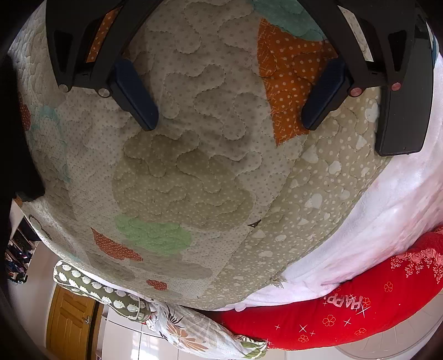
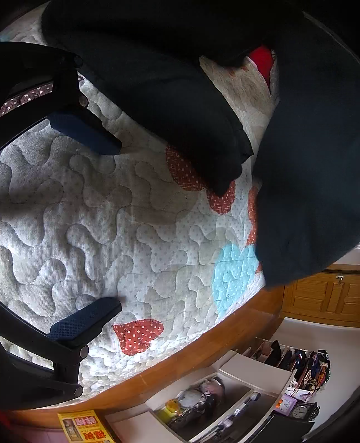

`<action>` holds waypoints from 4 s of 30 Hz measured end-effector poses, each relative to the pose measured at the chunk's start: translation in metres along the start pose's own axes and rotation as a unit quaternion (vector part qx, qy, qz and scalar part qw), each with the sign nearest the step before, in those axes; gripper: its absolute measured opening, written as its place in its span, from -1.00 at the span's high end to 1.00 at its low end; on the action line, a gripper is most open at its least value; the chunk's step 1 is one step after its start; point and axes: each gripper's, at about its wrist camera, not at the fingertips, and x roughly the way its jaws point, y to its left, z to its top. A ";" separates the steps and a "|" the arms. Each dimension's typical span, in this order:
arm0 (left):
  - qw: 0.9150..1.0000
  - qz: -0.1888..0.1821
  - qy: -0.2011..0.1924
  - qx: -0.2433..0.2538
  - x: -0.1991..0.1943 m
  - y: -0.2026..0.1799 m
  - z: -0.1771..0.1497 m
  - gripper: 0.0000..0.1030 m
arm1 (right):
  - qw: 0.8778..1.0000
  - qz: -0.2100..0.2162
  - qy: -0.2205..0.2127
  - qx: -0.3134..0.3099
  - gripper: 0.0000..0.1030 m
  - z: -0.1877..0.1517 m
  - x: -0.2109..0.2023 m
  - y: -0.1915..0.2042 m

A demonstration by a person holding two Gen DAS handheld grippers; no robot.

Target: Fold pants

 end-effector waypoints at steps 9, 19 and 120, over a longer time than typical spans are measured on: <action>1.000 0.001 0.000 0.000 0.000 0.000 0.000 -1.00 | 1.000 0.000 0.000 0.000 -0.99 0.002 0.000 0.002; 1.000 0.001 0.024 0.011 -0.002 -0.002 0.003 -1.00 | 1.000 0.002 -0.003 0.002 -0.99 0.001 0.000 0.000; 0.982 -0.189 -0.022 -0.015 -0.089 -0.055 -0.006 0.73 | 0.979 0.140 -0.118 0.094 0.94 -0.022 -0.108 -0.048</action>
